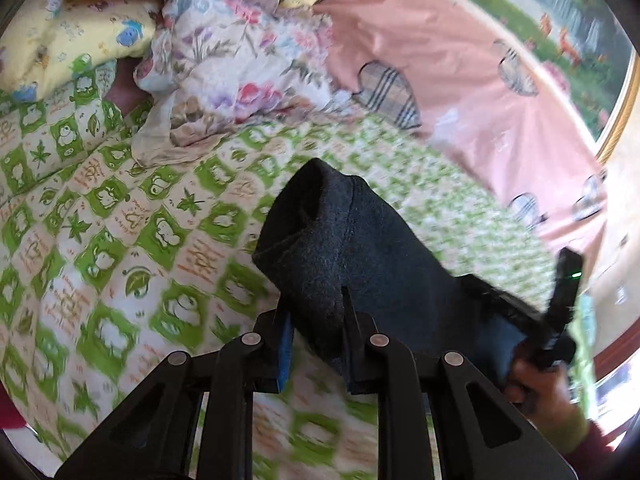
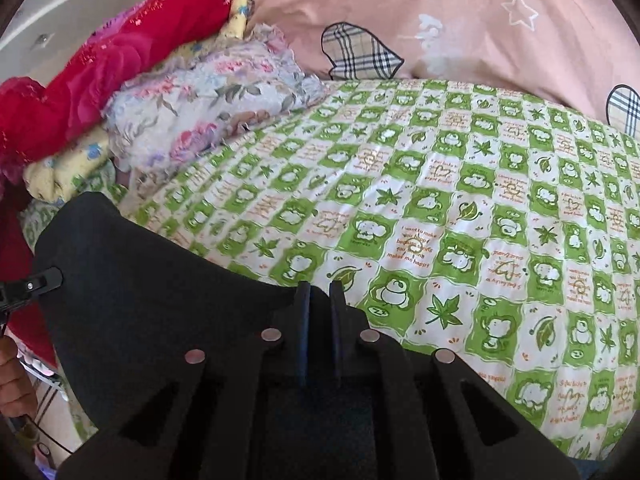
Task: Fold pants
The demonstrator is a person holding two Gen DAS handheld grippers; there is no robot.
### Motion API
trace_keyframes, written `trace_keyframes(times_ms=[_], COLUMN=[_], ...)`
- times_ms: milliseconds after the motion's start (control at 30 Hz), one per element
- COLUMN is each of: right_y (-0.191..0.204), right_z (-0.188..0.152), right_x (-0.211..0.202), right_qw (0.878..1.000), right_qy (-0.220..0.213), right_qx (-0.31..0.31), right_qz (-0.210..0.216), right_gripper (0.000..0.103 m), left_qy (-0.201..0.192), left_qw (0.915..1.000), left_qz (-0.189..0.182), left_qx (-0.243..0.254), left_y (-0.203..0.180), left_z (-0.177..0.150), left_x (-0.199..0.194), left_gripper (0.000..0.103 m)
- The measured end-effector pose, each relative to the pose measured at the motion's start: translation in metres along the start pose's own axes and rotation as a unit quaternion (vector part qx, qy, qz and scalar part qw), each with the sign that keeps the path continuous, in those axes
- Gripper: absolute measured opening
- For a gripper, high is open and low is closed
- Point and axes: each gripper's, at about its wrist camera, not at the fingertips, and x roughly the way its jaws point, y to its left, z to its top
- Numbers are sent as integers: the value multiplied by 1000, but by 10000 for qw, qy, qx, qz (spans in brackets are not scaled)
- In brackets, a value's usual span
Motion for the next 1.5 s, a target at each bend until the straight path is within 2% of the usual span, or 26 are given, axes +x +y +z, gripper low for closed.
trace_keyframes(times_ms=[200,267,333,400,533,633,700,800,1000,1133,1267,1367,1500], right_y=[-11,-15,-17,-20,-27,-33,-41,-53,-76,-93,-112,-127,-145], right_z=[-4,-3,-3,-3,-13,-28,-41,-62,-110,-145,-175,-189,-202], right_x=[17,15,6,-8,-52,-90,-113,-143,-196,-226,-256,-271,-286], right_qw=[9994,9991,9988,9983,9961,9936,9906,9859,9756,9648,9499,9381,9256], right_qy=[237,252,194,101,-261,-500,-569,-677,-760,-806,-912,-952,-1050], right_qx=[238,346,431,542,826,996,1216,1490,1913,2264,2653,2926,3201], right_qz=[-38,-75,-121,-193,-160,-195,-253,-340,-757,-1068,-1380,-1589,-1729], right_gripper=[10,12,14,19,48,49,49,49,49,49,49,49,49], left_qy=[226,270,273,234,43,-204,-312,-236,14,236,523,760,1044], left_qw=[9975,9965,9957,9950,9949,9930,9941,9971,9964,9872,9725,9579,9307], left_qz=[573,691,794,913,981,1144,1025,694,128,-282,-699,-1005,-1235], left_qx=[357,394,389,333,216,212,150,182,843,1549,2159,2580,3280], left_y=[6,7,10,14,18,13,8,-8,-78,-140,-199,-240,-296], left_z=[-6,-10,-11,-10,-8,-4,-1,4,-4,-19,-36,-48,-64], left_x=[50,55,54,47,26,8,-2,-5,6,18,32,43,58], left_gripper=[21,26,38,45,53,52,52,53,57,58,60,63,63])
